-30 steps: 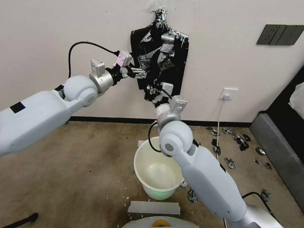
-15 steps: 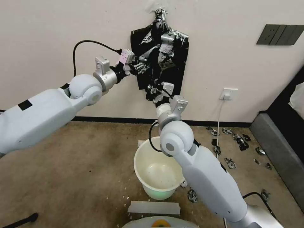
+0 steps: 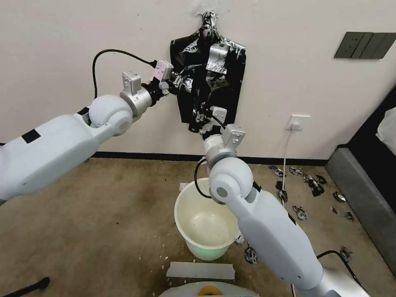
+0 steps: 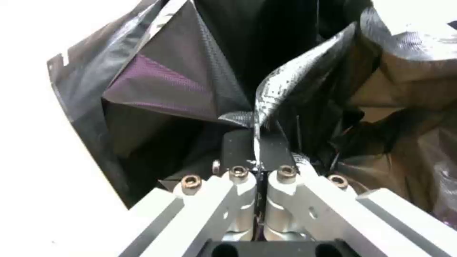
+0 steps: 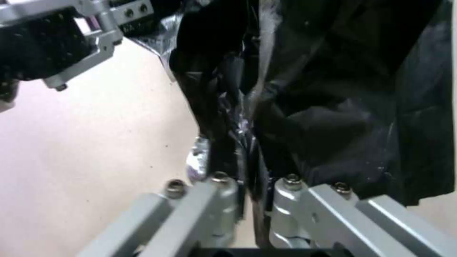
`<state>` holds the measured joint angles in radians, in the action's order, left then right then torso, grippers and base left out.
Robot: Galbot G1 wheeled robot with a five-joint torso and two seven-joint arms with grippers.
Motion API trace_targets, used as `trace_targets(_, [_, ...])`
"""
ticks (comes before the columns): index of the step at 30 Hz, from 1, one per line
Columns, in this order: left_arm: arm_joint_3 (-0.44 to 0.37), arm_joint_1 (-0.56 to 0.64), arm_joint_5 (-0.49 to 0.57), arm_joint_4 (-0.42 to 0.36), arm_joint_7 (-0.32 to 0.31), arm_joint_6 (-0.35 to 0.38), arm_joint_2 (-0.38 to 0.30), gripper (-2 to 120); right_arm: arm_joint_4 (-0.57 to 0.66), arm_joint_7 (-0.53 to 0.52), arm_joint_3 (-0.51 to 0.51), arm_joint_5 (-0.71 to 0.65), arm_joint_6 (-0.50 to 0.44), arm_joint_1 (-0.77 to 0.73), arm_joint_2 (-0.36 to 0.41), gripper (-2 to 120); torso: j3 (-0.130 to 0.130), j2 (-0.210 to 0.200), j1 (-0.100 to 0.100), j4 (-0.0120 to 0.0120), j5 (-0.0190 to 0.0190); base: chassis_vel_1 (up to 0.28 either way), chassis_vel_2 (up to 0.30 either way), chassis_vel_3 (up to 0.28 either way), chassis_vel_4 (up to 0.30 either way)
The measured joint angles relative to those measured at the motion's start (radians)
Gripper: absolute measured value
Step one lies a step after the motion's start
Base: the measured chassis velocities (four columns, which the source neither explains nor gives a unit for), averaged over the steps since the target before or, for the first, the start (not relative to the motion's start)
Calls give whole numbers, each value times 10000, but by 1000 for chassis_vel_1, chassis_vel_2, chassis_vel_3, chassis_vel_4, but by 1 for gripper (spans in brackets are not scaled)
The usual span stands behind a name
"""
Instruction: Place a trash bag onto the trash bin.
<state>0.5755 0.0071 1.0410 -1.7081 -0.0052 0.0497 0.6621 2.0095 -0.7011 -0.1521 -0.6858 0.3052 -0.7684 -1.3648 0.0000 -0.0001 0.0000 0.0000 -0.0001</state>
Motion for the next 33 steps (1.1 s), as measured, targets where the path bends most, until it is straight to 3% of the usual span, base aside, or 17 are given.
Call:
trace_targets(3, [-71,69,0,12,-8,22,-63,0,264,173,141,527,56,-237,152,30,0,1,0,1,3,0,0,0,0])
trace_targets(8, [-160,175,-1,22,-11,58,-117,0,474,512,308,1659,40,-488,404,43,0,0,0,1,3,0,0,0,0])
trace_targets(14, [-194,205,-4,66,-34,126,-111,0,1043,1183,569,4243,111,-515,829,67,0,1,0,0,2,0,0,0,0])
trace_targets(17, [-194,197,-5,89,-65,153,-59,0,1100,1450,611,4929,368,-133,975,75,0,0,0,0,1,0,0,0,0])
trace_targets(20, [-197,199,-5,116,-161,176,22,0,1162,1638,276,5286,1362,908,1277,92,0,1,0,0,1,0,0,0,0])
trace_targets(21, [-197,199,-5,116,-161,176,22,0,1162,1638,276,5286,1362,908,1277,92,0,1,0,0,1,0,0,0,0])
trace_targets(27, [-296,262,-7,150,-221,196,86,0,1168,1607,-630,4745,3447,2279,1236,100,0,1,0,1,0,0,0,0,0])
trace_targets(33, [-472,370,-7,165,-227,199,55,0,408,1168,-1055,4502,4182,2671,742,100,0,1,0,1,0,0,0,0,0])
